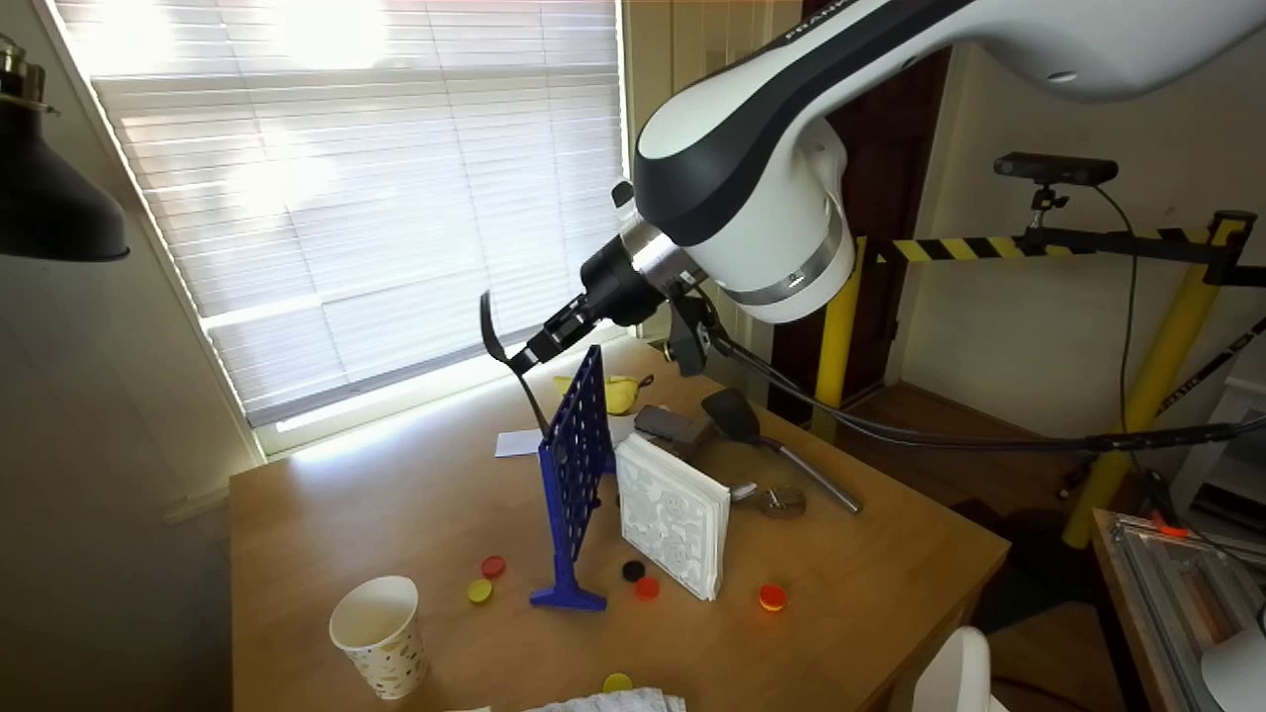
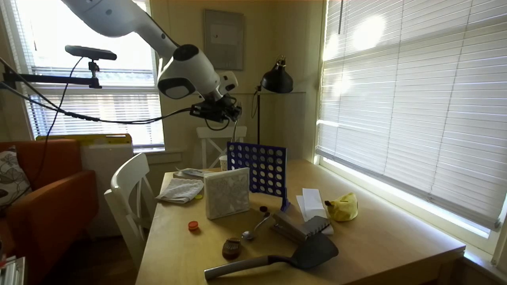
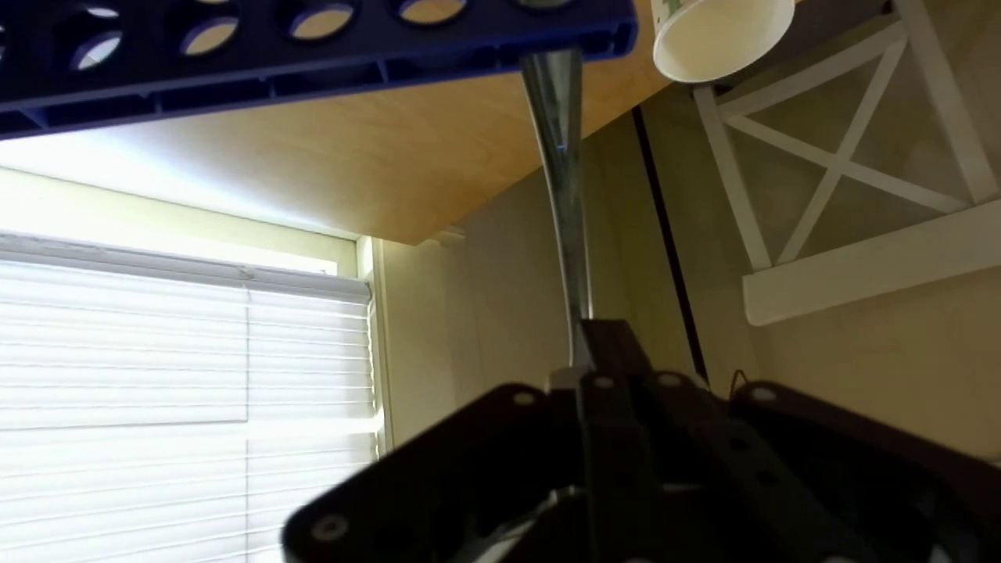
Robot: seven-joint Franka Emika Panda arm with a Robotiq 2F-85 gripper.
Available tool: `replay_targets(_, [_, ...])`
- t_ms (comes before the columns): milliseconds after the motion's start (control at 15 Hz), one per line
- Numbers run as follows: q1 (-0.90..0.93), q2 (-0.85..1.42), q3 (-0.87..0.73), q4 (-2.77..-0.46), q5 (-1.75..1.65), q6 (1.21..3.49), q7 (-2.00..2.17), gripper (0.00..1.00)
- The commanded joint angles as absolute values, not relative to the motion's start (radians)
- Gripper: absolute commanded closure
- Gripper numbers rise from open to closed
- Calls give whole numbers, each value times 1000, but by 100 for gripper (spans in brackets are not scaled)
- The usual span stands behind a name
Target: Pick up the folk from the blue object and put it on the table
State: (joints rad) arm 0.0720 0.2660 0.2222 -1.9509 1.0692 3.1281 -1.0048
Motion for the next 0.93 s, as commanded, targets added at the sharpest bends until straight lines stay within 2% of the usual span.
replay_targets(0, [36, 239, 264, -1928, 1134, 3116, -1057, 100])
replay_targets(600, [45, 141, 234, -2001, 1084, 3146, -996, 100])
replay_targets(667, [57, 116, 205, -2058, 1033, 3137, -942, 74])
replay_targets(733, [53, 111, 206, -2073, 1041, 3140, -955, 73])
replay_targets(867, [72, 90, 162, -2167, 969, 3154, -873, 60])
